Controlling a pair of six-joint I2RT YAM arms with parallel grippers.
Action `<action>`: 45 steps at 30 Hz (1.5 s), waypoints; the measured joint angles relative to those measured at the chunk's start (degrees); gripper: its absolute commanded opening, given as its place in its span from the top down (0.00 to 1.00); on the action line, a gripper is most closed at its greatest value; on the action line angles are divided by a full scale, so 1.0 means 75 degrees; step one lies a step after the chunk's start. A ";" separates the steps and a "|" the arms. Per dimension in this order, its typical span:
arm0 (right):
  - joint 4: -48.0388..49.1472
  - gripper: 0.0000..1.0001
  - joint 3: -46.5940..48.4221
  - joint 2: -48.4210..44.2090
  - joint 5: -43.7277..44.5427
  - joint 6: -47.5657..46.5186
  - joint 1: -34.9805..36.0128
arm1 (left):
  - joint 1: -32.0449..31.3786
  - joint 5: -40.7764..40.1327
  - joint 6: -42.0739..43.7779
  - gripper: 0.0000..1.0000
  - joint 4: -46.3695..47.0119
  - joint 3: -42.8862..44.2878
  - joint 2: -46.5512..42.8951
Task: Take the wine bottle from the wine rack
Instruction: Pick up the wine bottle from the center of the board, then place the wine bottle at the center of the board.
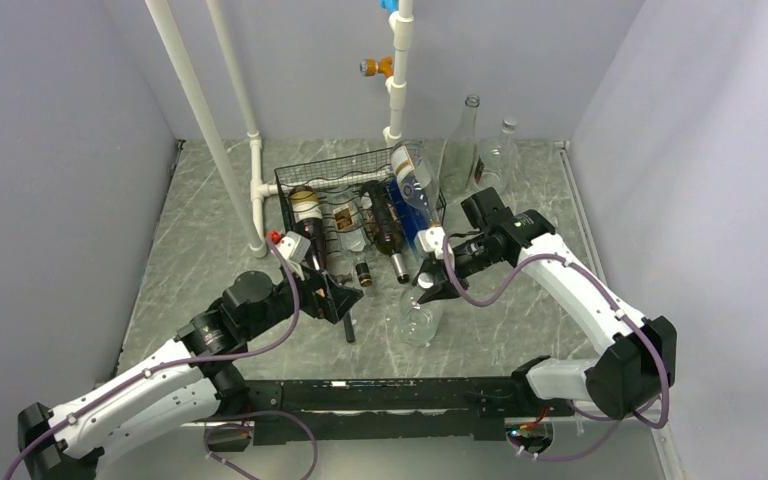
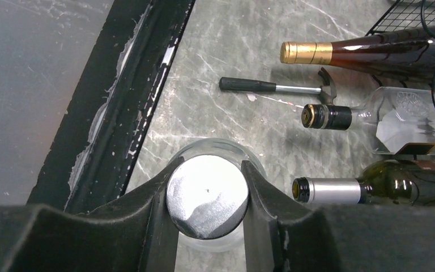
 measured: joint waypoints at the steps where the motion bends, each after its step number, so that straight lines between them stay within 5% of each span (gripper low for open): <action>1: 0.0009 0.74 0.0000 -0.0003 0.0012 -0.0052 0.0000 | 0.0000 -0.0012 0.0000 0.00 -0.0006 -0.0038 -0.0015; 7: -0.0323 0.99 0.0006 -0.0102 -0.0009 -0.0475 -0.0087 | 0.0000 -0.0058 0.0000 0.01 -0.0017 -0.0096 -0.0064; 24: -0.2323 1.00 0.0609 -0.0734 0.0822 -0.0982 -0.2798 | 0.0009 -0.0152 -0.0006 0.01 -0.0067 -0.0166 -0.0431; 45: 0.1632 1.00 0.1492 0.0315 0.2401 0.2748 -0.5269 | 0.0015 -0.0187 -0.0032 0.01 -0.0201 -0.0551 -0.1274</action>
